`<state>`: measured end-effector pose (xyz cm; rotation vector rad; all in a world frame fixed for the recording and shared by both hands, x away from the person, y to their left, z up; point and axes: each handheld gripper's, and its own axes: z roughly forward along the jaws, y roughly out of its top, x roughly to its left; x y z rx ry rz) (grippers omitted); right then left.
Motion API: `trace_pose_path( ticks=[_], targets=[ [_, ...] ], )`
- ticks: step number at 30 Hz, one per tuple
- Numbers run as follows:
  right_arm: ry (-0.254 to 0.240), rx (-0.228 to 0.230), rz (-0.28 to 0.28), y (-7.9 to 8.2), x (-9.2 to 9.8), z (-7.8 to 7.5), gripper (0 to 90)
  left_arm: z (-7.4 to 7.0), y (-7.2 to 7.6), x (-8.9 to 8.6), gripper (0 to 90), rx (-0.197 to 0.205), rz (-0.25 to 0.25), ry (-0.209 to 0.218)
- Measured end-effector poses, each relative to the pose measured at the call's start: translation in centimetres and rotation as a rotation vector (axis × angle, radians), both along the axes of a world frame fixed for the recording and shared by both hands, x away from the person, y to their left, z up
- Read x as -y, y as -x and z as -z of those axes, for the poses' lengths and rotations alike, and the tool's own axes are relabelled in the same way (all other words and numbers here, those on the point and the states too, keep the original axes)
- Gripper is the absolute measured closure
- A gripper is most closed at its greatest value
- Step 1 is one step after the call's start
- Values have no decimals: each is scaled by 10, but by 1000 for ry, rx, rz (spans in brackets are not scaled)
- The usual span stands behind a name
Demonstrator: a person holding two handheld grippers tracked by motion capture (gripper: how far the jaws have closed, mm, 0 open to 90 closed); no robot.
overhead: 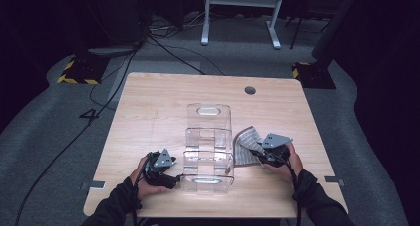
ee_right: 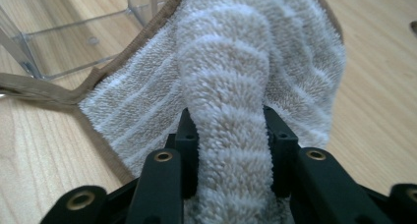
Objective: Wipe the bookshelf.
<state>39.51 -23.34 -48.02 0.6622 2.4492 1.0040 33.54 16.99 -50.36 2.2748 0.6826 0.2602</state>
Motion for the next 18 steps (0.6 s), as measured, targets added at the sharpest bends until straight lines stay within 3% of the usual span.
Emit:
trace_pose_path(
  ticks=[11,18],
  targets=[
    [-31,-6,4,0,1,-2,630,0,0,0,271,0,0,1],
    [-74,-2,19,4,5,-17,495,0,0,0,271,0,0,0]
  ],
)
